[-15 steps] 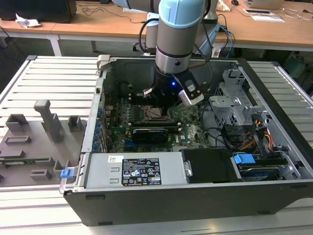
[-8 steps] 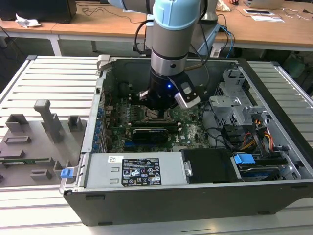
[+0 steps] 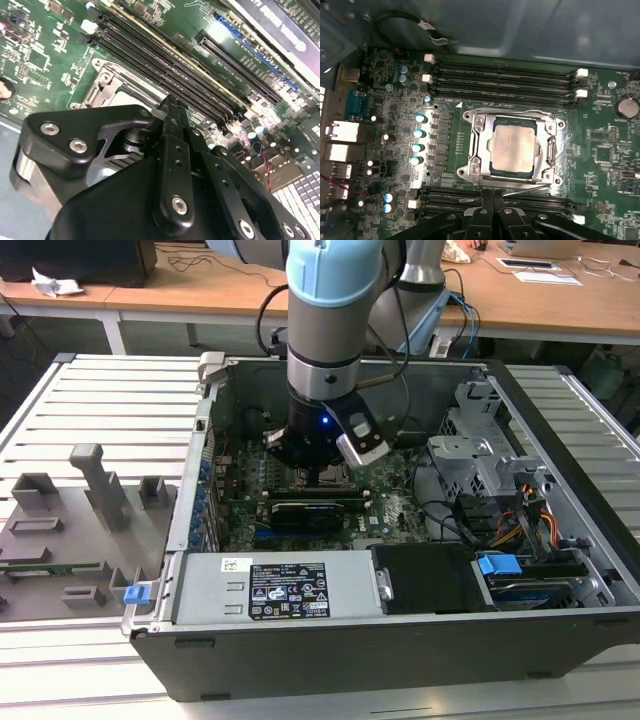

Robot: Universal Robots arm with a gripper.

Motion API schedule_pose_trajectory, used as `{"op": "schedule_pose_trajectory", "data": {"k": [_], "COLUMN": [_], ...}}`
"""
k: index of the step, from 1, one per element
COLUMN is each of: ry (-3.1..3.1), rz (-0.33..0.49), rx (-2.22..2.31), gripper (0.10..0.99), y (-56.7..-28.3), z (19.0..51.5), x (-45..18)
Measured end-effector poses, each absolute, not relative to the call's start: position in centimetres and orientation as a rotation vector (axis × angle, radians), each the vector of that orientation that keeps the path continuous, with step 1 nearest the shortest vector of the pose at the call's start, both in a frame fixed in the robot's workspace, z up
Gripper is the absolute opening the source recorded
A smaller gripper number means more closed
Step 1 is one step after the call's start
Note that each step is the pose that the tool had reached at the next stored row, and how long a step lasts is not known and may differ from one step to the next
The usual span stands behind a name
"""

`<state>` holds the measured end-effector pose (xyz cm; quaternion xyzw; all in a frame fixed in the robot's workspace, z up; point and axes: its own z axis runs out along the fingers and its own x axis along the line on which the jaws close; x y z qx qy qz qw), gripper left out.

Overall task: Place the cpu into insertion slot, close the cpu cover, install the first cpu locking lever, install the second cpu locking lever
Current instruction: 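Install the second cpu locking lever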

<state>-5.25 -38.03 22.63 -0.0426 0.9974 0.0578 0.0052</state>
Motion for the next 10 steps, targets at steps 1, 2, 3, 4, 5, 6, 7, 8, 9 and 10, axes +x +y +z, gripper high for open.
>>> {"op": "schedule_pose_trajectory", "data": {"k": [1,2,3,4,5,6,7,8,9,10], "ry": [3.123,3.123,3.123,3.122,3.120,3.118,3.117,3.116,3.114,3.113], "rz": [0.181,0.183,0.187,0.195,0.212,0.231,0.242,0.256,0.268,0.276], "rx": [-0.134,-0.134,-0.134,-0.134,-0.134,-0.133,-0.133,-0.133,-0.133,-0.133], "gripper": [0.106,0.106,0.106,0.106,0.106,0.106,0.106,0.106,0.106,0.106], "y": [-38.0,-38.0,-38.3,-38.5,-38.8,-39.0,-39.1,-39.1,-39.2,-39.3], "z": [22.4,22.2,22.0,22.0,21.9,21.9,21.9,21.9,21.9,21.9], "x": [-5.3,-5.3,-5.3,-5.3,-5.4,-5.6,-5.7,-5.8,-6.0,-6.2]}}
